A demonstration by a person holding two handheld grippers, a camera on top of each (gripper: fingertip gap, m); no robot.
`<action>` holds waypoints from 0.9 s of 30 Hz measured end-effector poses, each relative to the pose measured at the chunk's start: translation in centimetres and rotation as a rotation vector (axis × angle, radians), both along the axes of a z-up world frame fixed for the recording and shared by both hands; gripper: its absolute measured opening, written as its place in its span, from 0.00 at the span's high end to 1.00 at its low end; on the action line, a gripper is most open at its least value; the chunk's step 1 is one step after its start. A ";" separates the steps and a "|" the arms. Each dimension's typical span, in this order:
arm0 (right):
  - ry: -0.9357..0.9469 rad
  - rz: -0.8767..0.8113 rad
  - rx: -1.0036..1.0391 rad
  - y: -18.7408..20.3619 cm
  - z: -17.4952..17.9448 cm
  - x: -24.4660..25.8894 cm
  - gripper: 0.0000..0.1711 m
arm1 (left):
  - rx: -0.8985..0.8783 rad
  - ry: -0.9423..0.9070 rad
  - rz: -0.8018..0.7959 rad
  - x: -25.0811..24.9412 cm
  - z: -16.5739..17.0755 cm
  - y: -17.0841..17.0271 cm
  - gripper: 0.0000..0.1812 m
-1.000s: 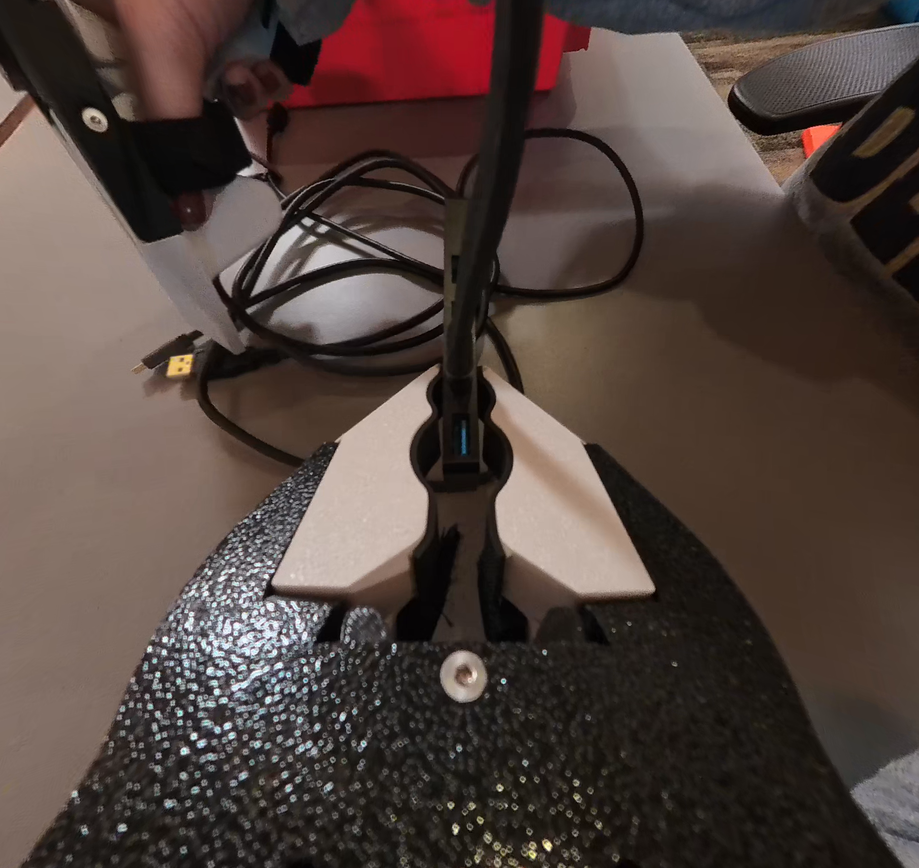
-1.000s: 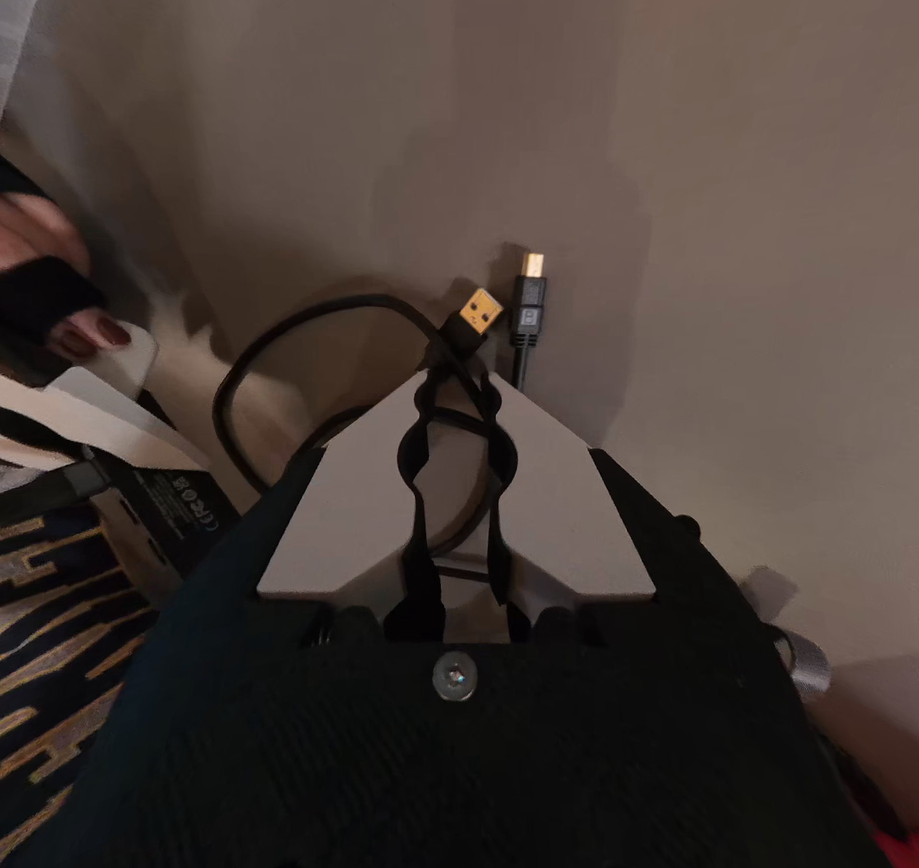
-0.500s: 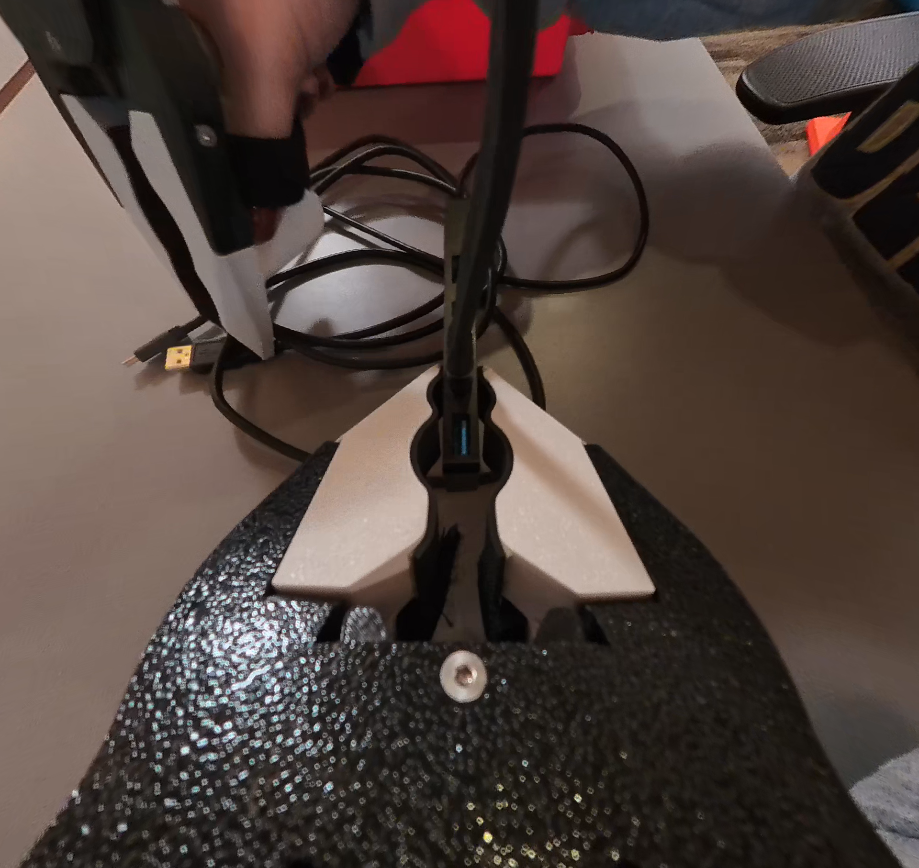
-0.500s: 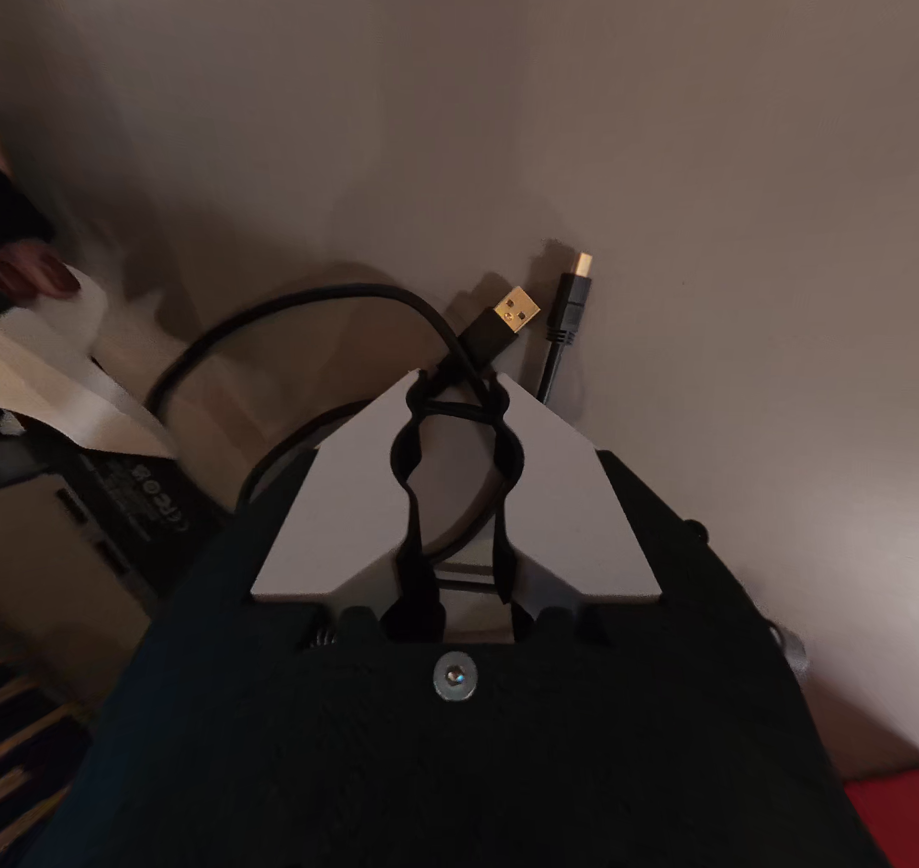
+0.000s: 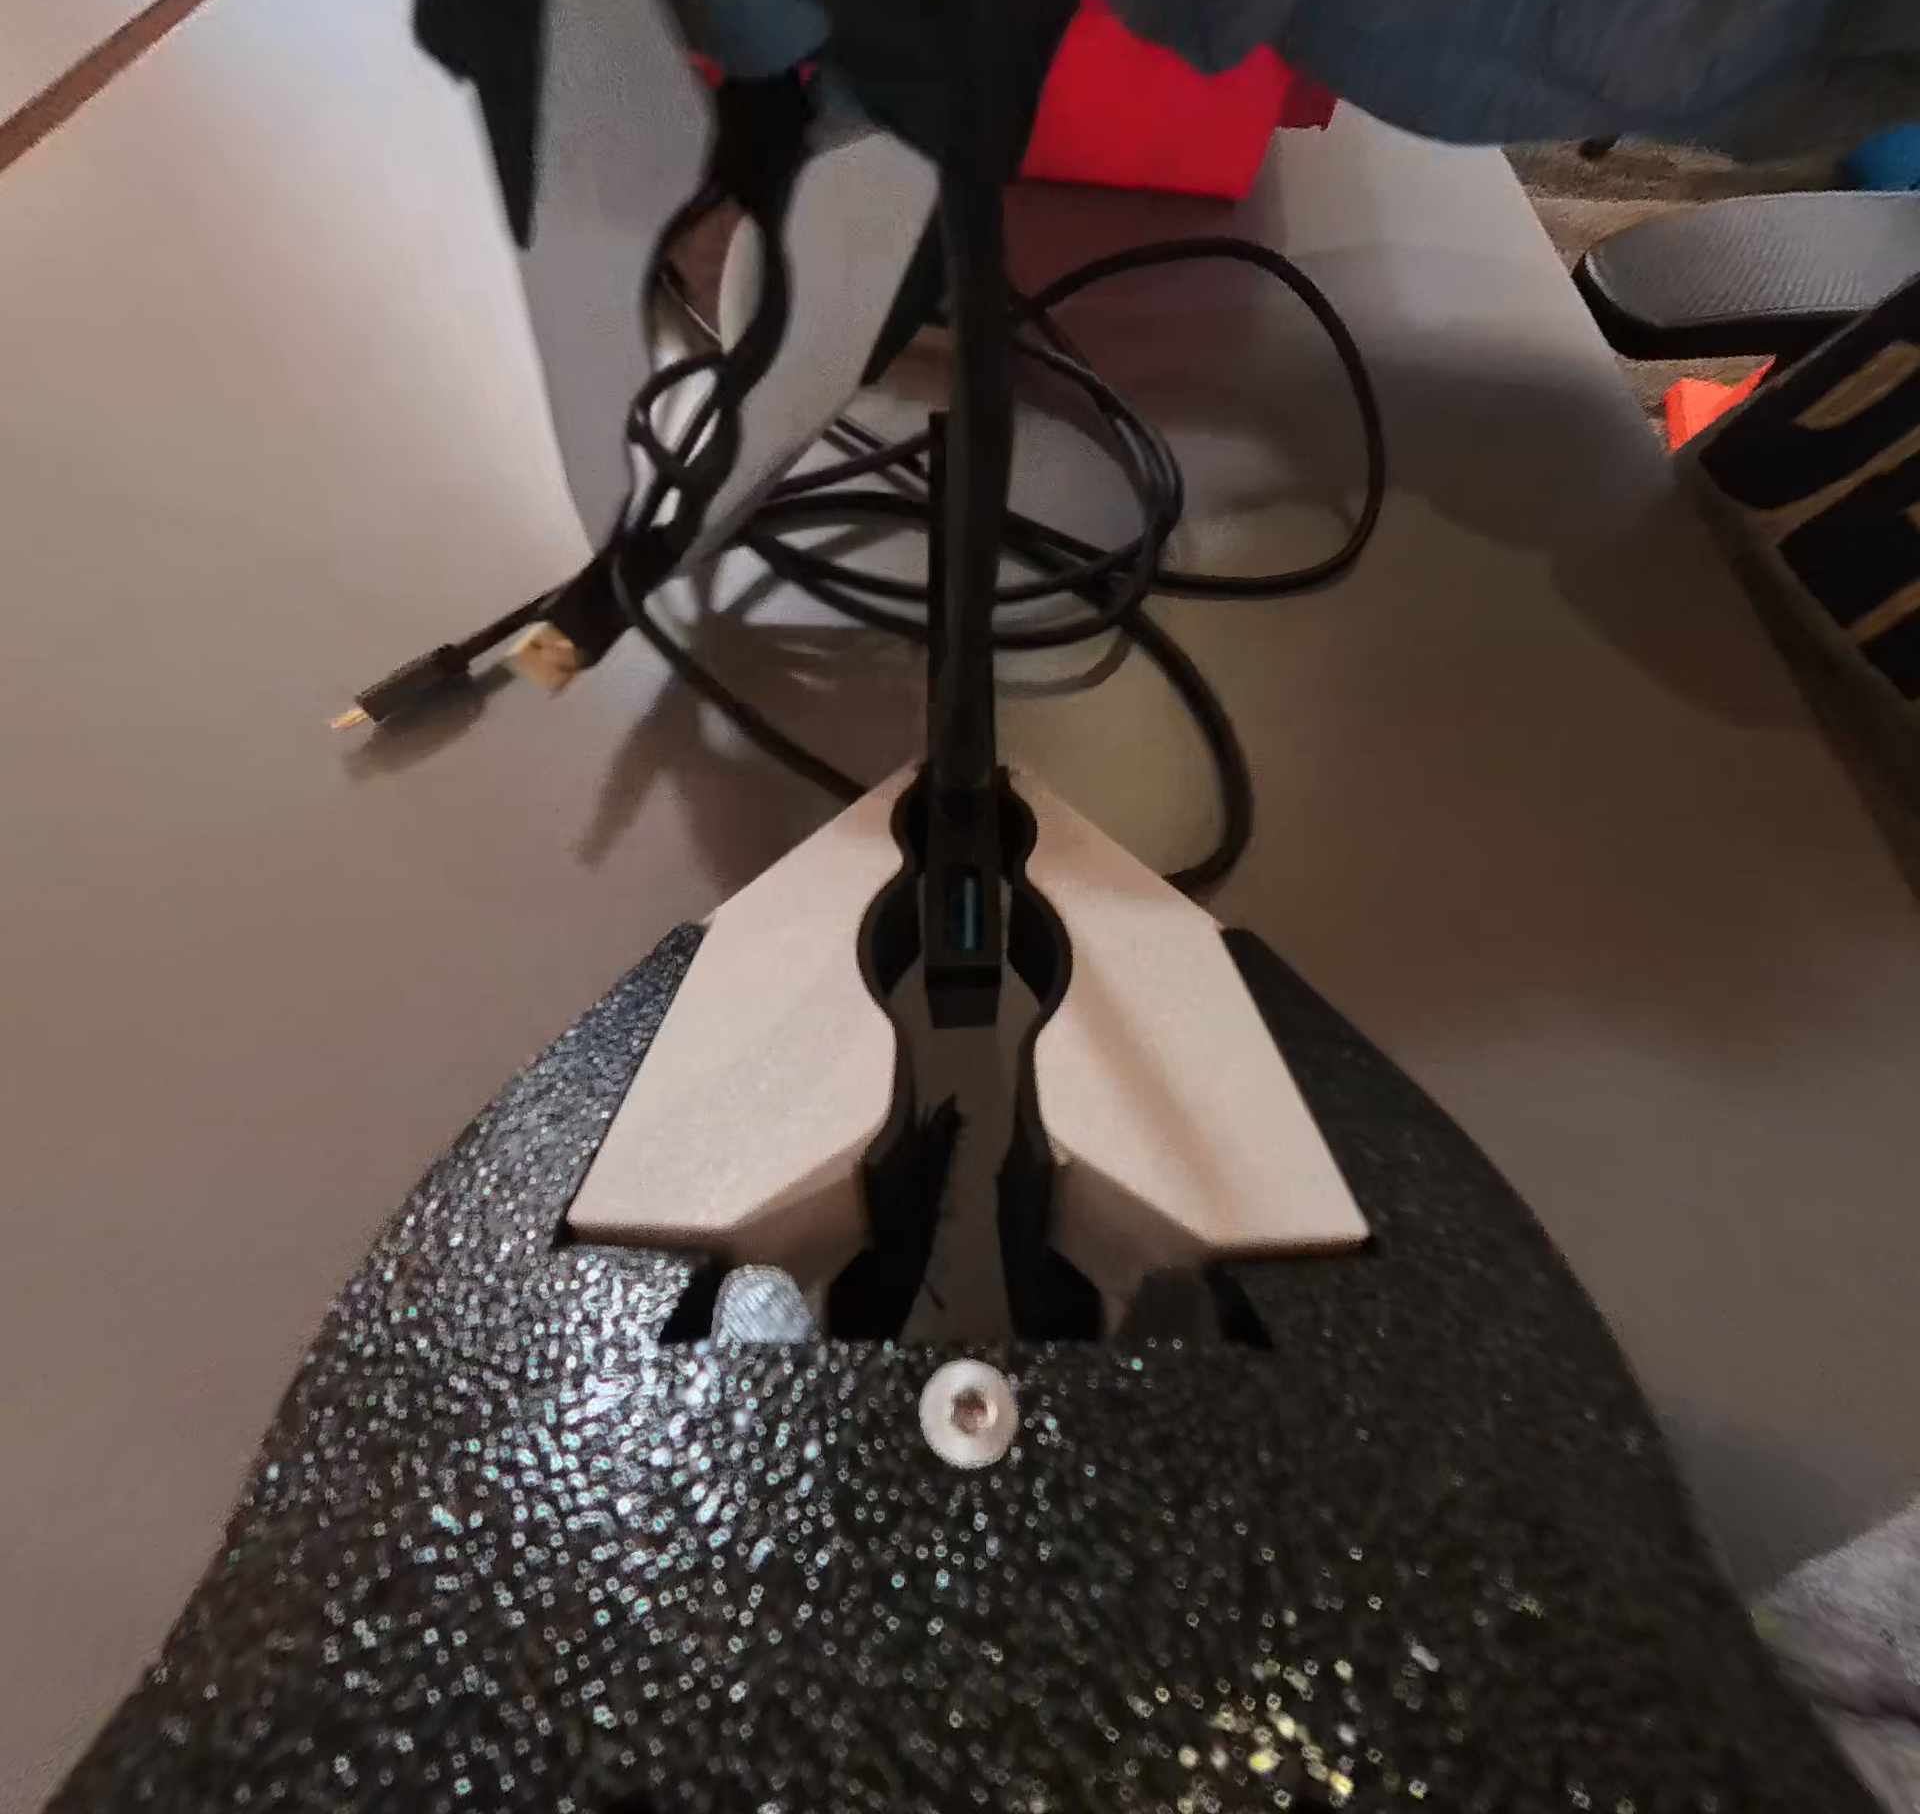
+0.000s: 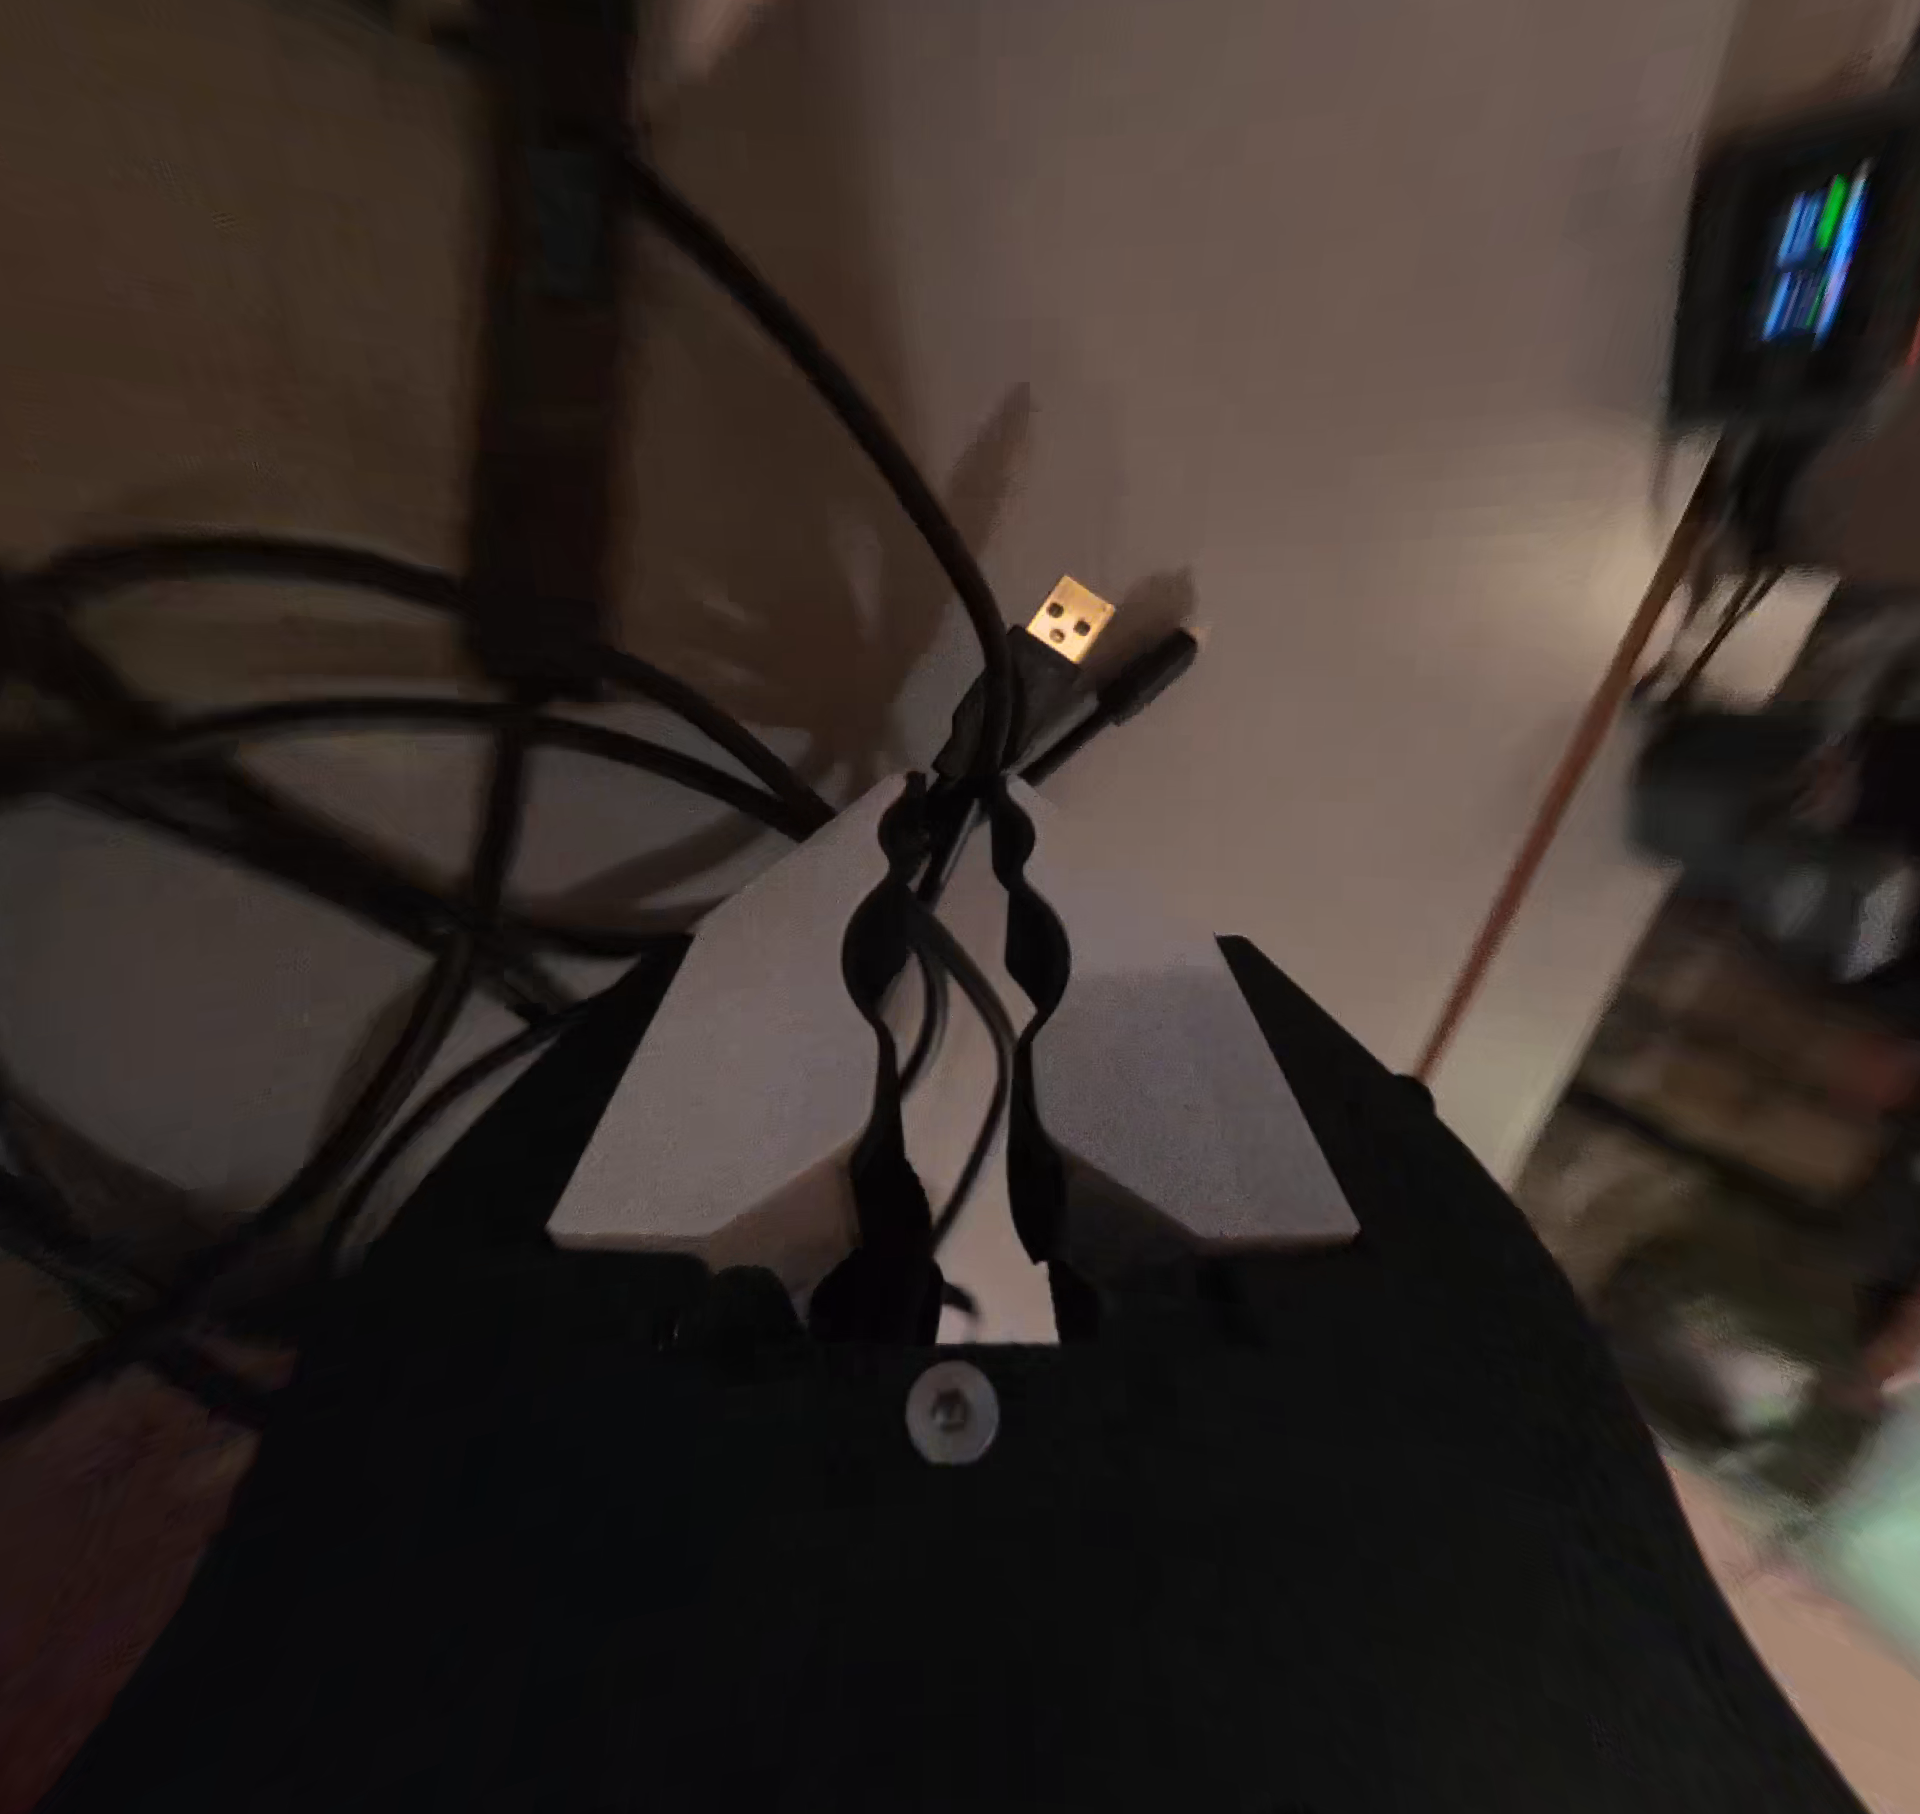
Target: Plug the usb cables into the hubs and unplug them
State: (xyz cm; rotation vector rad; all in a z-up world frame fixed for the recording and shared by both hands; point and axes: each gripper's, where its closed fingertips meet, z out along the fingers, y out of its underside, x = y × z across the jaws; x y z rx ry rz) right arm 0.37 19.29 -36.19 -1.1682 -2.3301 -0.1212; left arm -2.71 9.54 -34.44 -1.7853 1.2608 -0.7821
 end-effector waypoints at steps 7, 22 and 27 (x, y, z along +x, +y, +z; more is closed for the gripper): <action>0.124 0.278 0.389 -0.5 3.7 -0.8 0.94 | -0.018 -0.006 0.002 -0.2 -0.2 0.1 0.95; 0.235 0.544 0.919 -2.8 7.6 -0.7 0.94 | -0.047 -0.067 0.045 -1.0 0.8 0.6 0.95; 0.236 0.529 0.922 -2.7 7.9 -0.1 0.94 | -0.009 -0.067 0.057 -1.2 1.1 0.8 0.95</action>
